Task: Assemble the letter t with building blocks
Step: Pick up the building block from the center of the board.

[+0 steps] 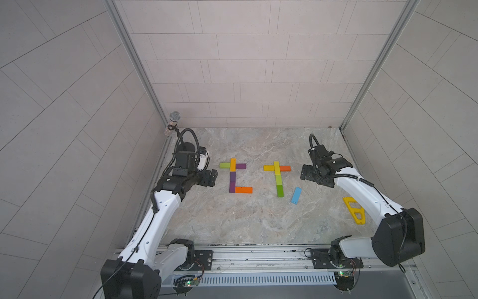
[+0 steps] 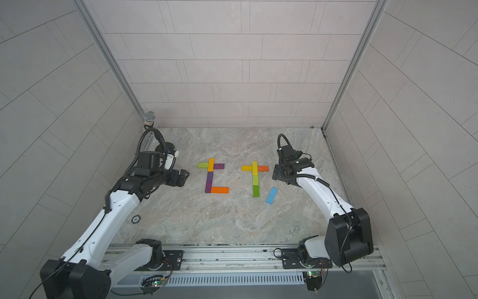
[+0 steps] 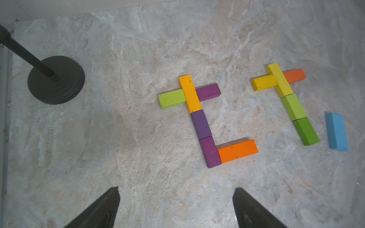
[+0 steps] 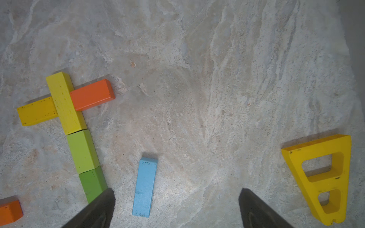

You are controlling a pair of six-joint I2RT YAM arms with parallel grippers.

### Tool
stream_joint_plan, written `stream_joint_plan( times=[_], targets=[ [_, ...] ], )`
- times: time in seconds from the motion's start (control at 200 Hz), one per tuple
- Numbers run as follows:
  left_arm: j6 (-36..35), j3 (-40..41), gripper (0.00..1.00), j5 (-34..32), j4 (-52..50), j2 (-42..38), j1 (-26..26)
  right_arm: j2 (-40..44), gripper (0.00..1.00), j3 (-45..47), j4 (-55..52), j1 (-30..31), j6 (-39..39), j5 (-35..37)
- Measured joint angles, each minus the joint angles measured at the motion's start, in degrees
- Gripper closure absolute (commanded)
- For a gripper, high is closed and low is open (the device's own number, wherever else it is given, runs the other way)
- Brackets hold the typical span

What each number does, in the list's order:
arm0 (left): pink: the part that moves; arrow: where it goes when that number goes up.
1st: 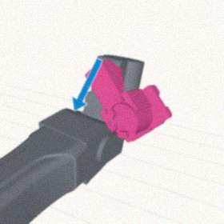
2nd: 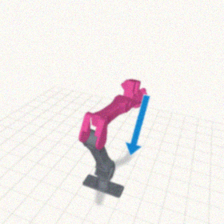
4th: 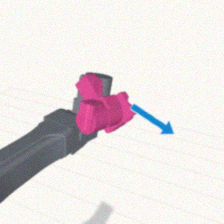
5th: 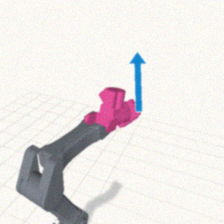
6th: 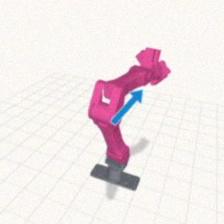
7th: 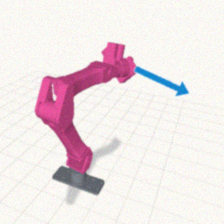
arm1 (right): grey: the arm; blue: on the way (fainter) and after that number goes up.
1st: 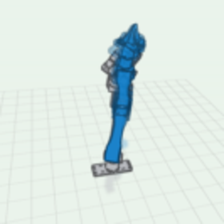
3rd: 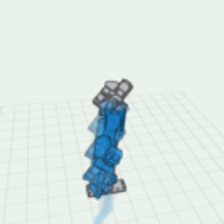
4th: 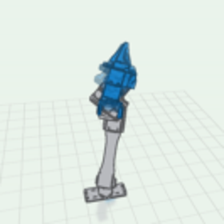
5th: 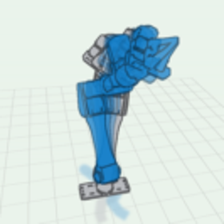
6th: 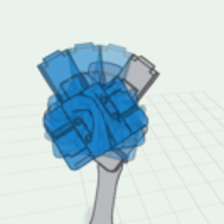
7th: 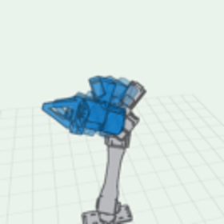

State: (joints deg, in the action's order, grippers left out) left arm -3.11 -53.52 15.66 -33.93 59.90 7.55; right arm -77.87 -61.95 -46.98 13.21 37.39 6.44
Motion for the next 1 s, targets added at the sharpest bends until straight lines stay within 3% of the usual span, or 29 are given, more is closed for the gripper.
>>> stream_joint_plan(
  times=[0.19, 0.45, 1.001],
  targets=[
    [0.7, 0.2, 0.05, 1.3, 0.0, 0.3, 0.0, -1.7, 0.05, 1.3, 0.0, 0.3, 0.7, -4.3],
    [-1.5, -1.4, 0.05, 2.1, -1.0, 3.6, 0.0, -4.6, 0.06, 8.2, 1.4, 5.7, 1.0, -9.1],
    [-2.7, -1.7, 0.05, 2.8, -1.4, 3.1, 0.0, -7.2, 0.06, 10.5, 3.3, 5.8, -1.2, -11.2]
  ],
)
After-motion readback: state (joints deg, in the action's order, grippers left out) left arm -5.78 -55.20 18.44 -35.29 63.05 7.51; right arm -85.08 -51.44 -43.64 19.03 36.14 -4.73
